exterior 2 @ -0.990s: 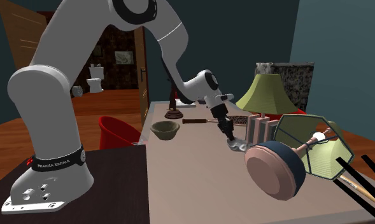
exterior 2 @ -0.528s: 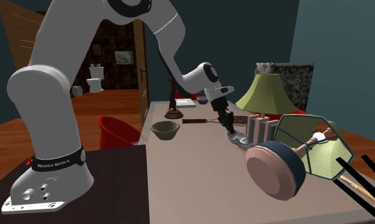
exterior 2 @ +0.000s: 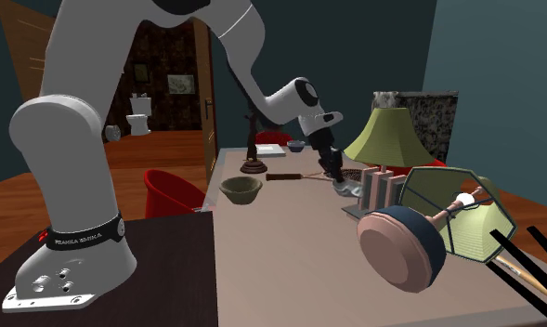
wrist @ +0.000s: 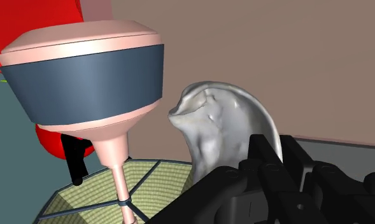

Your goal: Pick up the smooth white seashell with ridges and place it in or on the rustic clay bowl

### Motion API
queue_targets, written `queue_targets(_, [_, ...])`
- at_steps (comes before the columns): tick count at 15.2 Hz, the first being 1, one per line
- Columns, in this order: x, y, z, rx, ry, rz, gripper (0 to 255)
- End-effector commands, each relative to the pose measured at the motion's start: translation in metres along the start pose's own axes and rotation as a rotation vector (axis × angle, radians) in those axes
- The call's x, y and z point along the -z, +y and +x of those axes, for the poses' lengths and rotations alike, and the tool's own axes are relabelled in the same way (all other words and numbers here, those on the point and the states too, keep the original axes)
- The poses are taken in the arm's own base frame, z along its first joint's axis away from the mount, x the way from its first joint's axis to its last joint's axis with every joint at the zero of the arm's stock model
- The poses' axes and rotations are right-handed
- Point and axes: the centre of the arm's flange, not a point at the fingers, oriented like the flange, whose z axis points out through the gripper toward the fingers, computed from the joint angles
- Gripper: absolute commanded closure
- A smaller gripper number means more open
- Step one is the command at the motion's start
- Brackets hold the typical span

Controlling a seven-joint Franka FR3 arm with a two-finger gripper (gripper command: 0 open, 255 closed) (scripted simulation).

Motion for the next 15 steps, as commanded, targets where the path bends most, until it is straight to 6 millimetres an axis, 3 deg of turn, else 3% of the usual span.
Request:
queue_targets(1, [0.008, 0.004, 0.002, 0.000, 0.000, 0.000, 255])
queue_targets(15, [0.111, -0.113, -0.097, 0.000, 0.000, 0.000, 255])
